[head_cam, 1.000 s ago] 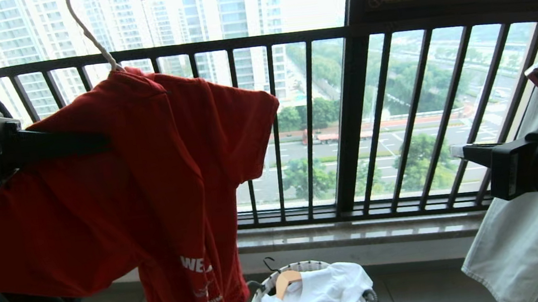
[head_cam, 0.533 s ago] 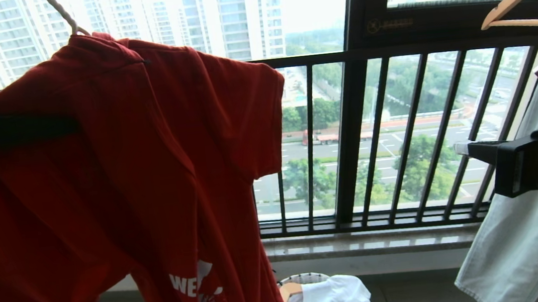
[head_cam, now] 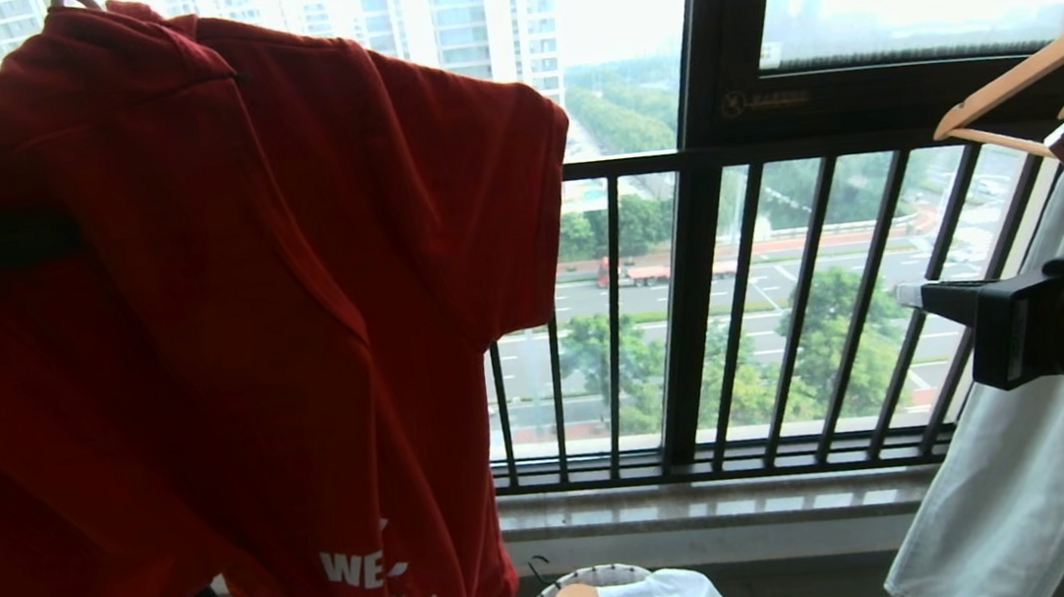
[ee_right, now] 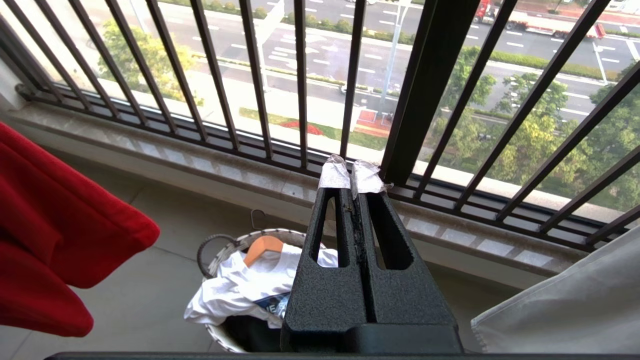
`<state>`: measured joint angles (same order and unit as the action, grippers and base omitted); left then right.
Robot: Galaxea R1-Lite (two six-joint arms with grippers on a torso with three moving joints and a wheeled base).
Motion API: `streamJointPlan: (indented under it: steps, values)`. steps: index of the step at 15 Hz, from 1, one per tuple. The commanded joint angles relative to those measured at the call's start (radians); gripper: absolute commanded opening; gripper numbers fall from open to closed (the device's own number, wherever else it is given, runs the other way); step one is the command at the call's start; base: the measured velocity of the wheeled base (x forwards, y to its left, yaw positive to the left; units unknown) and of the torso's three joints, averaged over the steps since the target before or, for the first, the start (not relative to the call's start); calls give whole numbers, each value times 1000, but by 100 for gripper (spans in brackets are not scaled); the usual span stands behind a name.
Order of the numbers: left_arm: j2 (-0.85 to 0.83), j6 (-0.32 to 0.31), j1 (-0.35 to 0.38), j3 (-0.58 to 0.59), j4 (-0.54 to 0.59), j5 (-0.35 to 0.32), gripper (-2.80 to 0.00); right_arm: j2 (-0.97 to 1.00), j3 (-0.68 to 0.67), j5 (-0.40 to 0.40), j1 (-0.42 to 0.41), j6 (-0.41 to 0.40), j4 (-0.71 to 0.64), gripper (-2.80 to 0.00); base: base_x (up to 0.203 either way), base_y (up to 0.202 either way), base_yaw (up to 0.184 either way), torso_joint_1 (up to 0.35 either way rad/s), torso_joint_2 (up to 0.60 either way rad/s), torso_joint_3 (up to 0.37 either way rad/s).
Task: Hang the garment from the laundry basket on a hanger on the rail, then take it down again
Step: Hang the clothes rack on the clothesline
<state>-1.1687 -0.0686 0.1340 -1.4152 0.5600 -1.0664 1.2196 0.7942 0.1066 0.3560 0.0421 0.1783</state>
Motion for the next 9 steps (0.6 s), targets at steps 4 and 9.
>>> streamJointPlan:
  steps: [4, 9]
  values:
    - [26, 0, 0, 7, 1, -3, -280, -24, -24, -4, 1, -1, 1, -280, 0, 0, 0, 278, -603, -326]
    - [44, 0, 0, 10, 3, -3, -280, -82, -60, -19, 3, -1, 1, -280, 0, 0, 0, 188, -390, -213]
